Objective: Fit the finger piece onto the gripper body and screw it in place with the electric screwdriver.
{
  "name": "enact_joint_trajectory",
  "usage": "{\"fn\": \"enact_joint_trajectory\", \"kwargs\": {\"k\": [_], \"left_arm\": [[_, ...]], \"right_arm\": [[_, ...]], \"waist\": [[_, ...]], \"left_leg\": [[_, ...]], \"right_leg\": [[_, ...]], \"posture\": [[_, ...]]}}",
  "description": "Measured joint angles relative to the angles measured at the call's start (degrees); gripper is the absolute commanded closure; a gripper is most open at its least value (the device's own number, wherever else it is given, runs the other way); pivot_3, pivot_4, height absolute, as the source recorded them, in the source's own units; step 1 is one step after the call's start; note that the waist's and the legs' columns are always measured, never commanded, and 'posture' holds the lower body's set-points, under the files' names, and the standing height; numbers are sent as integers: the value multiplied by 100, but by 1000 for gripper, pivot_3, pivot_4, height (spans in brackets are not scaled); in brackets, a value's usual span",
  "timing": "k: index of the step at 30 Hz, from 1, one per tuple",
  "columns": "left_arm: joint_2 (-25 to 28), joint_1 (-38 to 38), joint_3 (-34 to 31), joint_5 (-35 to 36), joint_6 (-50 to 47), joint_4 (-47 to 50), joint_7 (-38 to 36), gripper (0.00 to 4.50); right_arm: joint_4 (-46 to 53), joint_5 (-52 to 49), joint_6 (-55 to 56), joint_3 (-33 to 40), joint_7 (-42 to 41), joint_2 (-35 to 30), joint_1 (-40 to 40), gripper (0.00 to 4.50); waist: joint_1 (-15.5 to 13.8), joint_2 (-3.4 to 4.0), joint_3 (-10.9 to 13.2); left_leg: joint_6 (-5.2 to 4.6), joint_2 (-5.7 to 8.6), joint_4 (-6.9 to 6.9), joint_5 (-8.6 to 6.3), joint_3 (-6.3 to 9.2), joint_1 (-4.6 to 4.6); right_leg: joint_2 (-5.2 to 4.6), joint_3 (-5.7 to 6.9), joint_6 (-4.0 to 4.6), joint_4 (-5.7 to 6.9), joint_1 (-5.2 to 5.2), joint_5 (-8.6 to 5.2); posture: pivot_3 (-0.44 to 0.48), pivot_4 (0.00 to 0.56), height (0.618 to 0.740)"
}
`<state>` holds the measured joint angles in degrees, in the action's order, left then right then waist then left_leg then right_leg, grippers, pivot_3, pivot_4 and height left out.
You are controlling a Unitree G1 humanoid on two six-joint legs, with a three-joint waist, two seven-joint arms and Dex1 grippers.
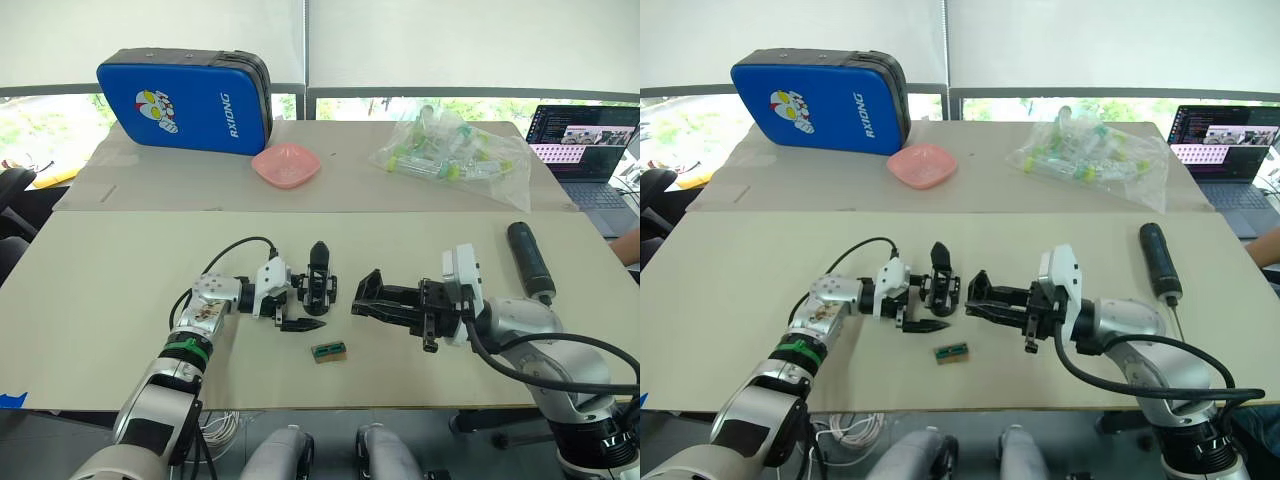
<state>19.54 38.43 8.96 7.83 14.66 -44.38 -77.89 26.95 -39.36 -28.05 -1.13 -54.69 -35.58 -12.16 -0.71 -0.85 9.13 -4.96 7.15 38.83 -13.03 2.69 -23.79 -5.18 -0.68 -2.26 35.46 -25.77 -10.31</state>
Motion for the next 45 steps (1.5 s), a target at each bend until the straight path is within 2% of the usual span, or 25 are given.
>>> {"fn": "enact_joint_trajectory", "kwargs": {"k": [8,11,14,20,25,29,35,45], "left_arm": [[-4,77,11,-102,159,-152,65,0],[0,79,10,-102,159,-160,68,824],[4,89,-1,-108,157,-193,96,2179],[-2,112,20,-126,157,-259,169,2171],[15,114,26,-121,136,-270,161,2171],[37,122,25,-118,36,-264,145,2171],[50,127,34,-120,21,-263,130,2171],[94,127,59,-122,13,-253,117,2171]], "right_arm": [[-60,264,247,-6,-161,-2,-4,4111],[-116,317,255,-6,-228,-5,-4,4111],[-204,388,258,-18,-270,2,-42,4111],[-531,465,671,-57,-370,385,-621,4111],[-1051,1059,962,-684,-776,347,-937,4111],[-1474,1337,1085,-908,-799,630,-1382,4111],[-1983,1572,1312,-1203,-902,1077,-1639,4111],[-2840,2136,1728,-1420,-860,1450,-1919,4111]], "waist": [[0,-1,-1],[0,-1,-1],[0,-1,-1],[2,-2,-2],[5,-2,-3],[9,-2,-4],[18,-2,-4],[51,0,-5]], "left_leg": [[1,1,8,0,-1,1],[0,0,8,0,-1,1],[0,0,9,0,-1,1],[4,1,11,2,-2,13],[3,1,10,1,-3,25],[5,0,11,2,-2,30],[5,1,10,1,-1,39],[6,1,6,0,0,53]], "right_leg": [[0,3,0,18,1,0],[0,3,0,22,-2,0],[0,3,0,23,-2,0],[3,7,0,30,3,0],[3,12,0,30,13,0],[5,12,0,33,15,0],[6,12,0,33,23,0],[10,13,1,35,32,0]], "posture": [[0,150,740],[0,150,740],[0,150,740],[0,150,740],[0,150,740],[0,150,740],[0,150,740],[0,150,740]]}}
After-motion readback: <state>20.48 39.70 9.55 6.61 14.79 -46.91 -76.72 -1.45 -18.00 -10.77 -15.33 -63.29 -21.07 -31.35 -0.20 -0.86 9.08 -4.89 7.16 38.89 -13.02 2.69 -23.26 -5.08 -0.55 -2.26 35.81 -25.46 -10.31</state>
